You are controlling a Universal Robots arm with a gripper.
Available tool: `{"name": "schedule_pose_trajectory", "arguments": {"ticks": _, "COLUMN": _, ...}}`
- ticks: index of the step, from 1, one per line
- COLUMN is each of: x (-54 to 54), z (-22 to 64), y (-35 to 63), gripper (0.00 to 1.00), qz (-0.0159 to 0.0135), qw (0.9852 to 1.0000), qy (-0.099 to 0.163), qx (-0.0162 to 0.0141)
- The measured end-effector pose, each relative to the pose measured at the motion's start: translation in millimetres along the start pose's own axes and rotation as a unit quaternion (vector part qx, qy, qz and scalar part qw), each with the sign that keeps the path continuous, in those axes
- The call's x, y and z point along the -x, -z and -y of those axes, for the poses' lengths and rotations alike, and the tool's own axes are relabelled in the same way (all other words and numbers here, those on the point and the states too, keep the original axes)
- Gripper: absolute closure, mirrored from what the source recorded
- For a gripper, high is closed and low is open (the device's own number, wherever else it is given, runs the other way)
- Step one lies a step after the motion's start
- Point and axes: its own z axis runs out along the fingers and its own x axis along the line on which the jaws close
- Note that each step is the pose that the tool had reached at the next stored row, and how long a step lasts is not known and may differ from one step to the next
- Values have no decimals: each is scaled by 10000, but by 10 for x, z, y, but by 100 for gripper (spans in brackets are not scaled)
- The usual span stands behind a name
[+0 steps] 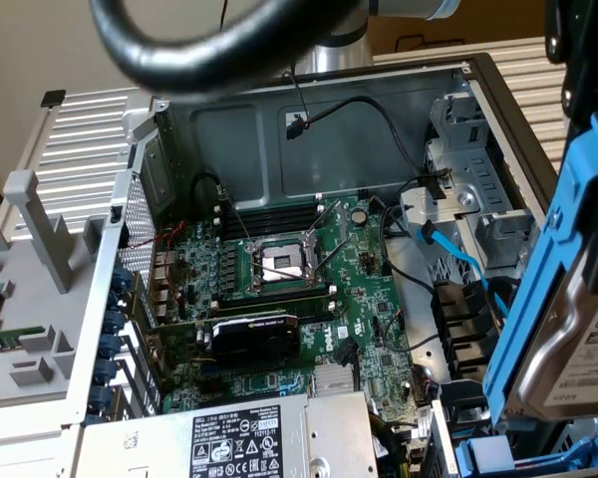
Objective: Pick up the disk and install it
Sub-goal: 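Insert the disk into the insertion slot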
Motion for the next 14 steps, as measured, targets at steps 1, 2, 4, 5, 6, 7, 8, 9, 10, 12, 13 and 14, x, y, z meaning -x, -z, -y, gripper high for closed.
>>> {"name": "schedule_pose_trajectory", "arguments": {"ticks": 1, "x": -1, "z": -3, "y": -18, "gripper": 63, "qz": 0, "qw": 10000, "qy": 0, "qx": 0}}
{"name": "schedule_pose_trajectory", "arguments": {"ticks": 2, "x": -2, "z": -6, "y": -36, "gripper": 63, "qz": 0, "qw": 10000, "qy": 0, "qx": 0}}
{"name": "schedule_pose_trajectory", "arguments": {"ticks": 4, "x": 0, "z": -12, "y": -71, "gripper": 63, "qz": 0, "qw": 10000, "qy": 0, "qx": 0}}
{"name": "schedule_pose_trajectory", "arguments": {"ticks": 5, "x": 10, "z": -17, "y": -87, "gripper": 63, "qz": 0, "qw": 10000, "qy": -1, "qx": 0}}
{"name": "schedule_pose_trajectory", "arguments": {"ticks": 6, "x": 29, "z": -22, "y": -104, "gripper": 63, "qz": -1, "qw": 10000, "qy": -1, "qx": 0}}
{"name": "schedule_pose_trajectory", "arguments": {"ticks": 7, "x": 55, "z": -26, "y": -118, "gripper": 63, "qz": 0, "qw": 10000, "qy": 0, "qx": -1}}
{"name": "schedule_pose_trajectory", "arguments": {"ticks": 8, "x": 83, "z": -30, "y": -128, "gripper": 63, "qz": -1, "qw": 10000, "qy": 0, "qx": 0}}
{"name": "schedule_pose_trajectory", "arguments": {"ticks": 9, "x": 109, "z": -34, "y": -139, "gripper": 63, "qz": 1, "qw": 10000, "qy": -1, "qx": 0}}
{"name": "schedule_pose_trajectory", "arguments": {"ticks": 10, "x": 126, "z": -37, "y": -149, "gripper": 63, "qz": 0, "qw": 10000, "qy": 0, "qx": 0}}
{"name": "schedule_pose_trajectory", "arguments": {"ticks": 12, "x": 159, "z": -44, "y": -175, "gripper": 63, "qz": -3, "qw": 10000, "qy": 0, "qx": 0}}
{"name": "schedule_pose_trajectory", "arguments": {"ticks": 13, "x": 172, "z": -48, "y": -189, "gripper": 63, "qz": -5, "qw": 10000, "qy": 1, "qx": 0}}
{"name": "schedule_pose_trajectory", "arguments": {"ticks": 14, "x": 190, "z": -52, "y": -203, "gripper": 63, "qz": -5, "qw": 10000, "qy": 0, "qx": -1}}
